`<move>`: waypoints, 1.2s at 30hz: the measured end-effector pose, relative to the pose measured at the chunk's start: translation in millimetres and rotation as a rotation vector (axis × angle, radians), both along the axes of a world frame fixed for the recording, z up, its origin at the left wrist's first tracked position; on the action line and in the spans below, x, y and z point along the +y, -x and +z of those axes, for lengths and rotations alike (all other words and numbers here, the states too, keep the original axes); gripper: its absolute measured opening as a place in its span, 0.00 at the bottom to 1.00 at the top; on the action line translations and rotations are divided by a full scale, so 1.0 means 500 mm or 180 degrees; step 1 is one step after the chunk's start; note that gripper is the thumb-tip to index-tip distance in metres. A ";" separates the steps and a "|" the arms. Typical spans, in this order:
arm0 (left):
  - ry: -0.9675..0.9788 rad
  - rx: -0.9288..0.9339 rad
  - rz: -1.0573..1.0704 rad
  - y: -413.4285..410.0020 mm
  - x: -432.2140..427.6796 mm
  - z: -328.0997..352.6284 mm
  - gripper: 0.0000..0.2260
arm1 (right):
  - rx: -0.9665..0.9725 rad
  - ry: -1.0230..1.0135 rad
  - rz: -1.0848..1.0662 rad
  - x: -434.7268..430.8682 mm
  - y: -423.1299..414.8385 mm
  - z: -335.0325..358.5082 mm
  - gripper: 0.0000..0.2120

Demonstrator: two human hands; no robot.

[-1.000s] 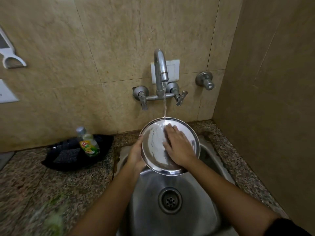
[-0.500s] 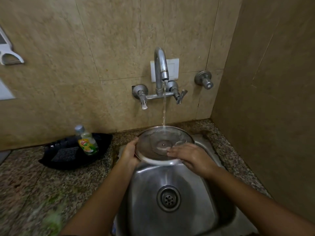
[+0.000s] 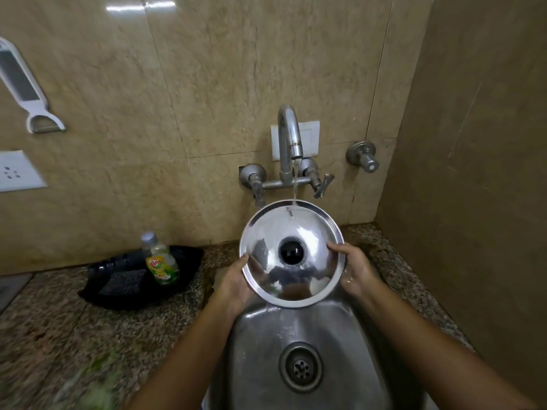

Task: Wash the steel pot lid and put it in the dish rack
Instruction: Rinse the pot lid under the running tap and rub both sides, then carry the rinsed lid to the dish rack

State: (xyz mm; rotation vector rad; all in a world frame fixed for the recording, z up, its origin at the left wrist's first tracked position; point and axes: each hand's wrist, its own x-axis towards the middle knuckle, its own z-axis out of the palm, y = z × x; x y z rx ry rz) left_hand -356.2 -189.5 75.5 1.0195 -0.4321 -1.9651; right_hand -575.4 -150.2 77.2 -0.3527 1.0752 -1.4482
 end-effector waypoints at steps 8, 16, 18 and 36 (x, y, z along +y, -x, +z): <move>0.0468 -0.0825 0.0619 0.068 -0.009 0.008 0.09 | 0.2083 0.0411 -0.0725 -0.073 0.050 0.062 0.17; 0.0729 -0.0973 0.0650 0.057 -0.003 0.017 0.07 | 0.4165 0.0017 -0.1275 -0.181 -0.004 0.128 0.17; 0.0778 -0.1019 0.0679 0.046 -0.004 0.020 0.08 | 0.4472 0.0025 -0.1419 -0.180 -0.010 0.130 0.16; 0.2027 -0.0814 0.0842 0.007 0.086 0.049 0.08 | 0.2742 0.1310 0.0961 0.078 0.053 0.121 0.07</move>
